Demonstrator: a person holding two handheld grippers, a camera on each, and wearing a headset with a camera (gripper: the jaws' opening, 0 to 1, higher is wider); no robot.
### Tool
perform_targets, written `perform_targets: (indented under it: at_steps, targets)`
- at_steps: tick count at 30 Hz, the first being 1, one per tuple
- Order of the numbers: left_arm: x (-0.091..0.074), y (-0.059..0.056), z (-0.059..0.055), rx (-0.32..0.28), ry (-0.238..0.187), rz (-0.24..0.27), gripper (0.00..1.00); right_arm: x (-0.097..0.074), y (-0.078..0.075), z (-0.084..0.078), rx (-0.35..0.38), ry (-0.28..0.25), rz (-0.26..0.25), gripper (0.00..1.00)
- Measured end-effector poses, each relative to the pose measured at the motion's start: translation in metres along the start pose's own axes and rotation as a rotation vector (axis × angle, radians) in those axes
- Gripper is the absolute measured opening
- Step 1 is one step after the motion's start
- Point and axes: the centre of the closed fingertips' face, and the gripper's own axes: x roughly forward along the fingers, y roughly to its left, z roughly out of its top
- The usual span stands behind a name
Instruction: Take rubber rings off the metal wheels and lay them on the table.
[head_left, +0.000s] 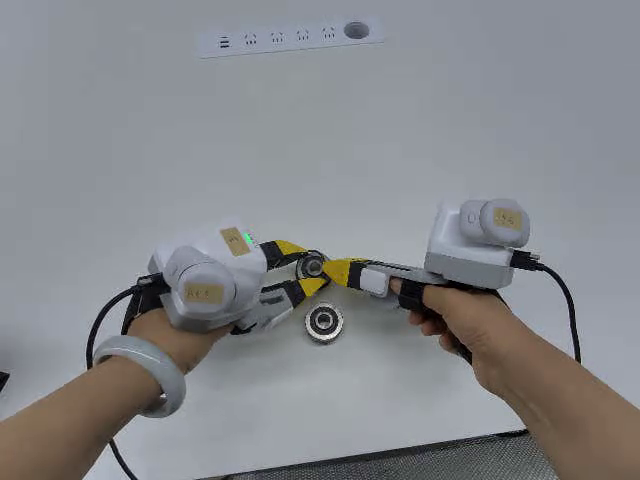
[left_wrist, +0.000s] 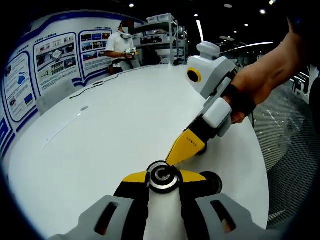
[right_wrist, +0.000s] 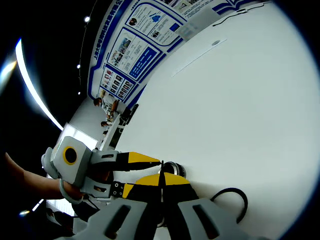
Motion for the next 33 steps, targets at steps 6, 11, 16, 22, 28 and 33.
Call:
perform_targets:
  at_steps: [6, 11, 16, 22, 28, 33]
  targets:
    - [-0.006, 0.002, -0.006, -0.008, 0.004, 0.008, 0.32, -0.001, 0.002, -0.001, -0.002, 0.003, 0.004, 0.02]
    - [-0.014, 0.006, -0.012, -0.022, 0.008, 0.027, 0.35, -0.003, 0.003, -0.002, -0.002, 0.002, 0.007, 0.02]
    - [-0.023, 0.012, -0.019, -0.046, 0.008, 0.047, 0.4, -0.004, 0.009, -0.002, -0.001, -0.001, 0.019, 0.02]
    - [-0.033, 0.016, -0.024, -0.063, 0.005, 0.066, 0.44, -0.008, 0.019, -0.003, -0.002, -0.009, 0.037, 0.02]
    - [-0.039, 0.017, -0.032, -0.076, 0.015, 0.079, 0.49, -0.022, 0.022, -0.003, 0.006, -0.036, 0.04, 0.02]
    - [-0.041, 0.016, -0.035, -0.085, 0.022, 0.084, 0.52, -0.042, 0.005, -0.005, 0.031, -0.068, -0.003, 0.02]
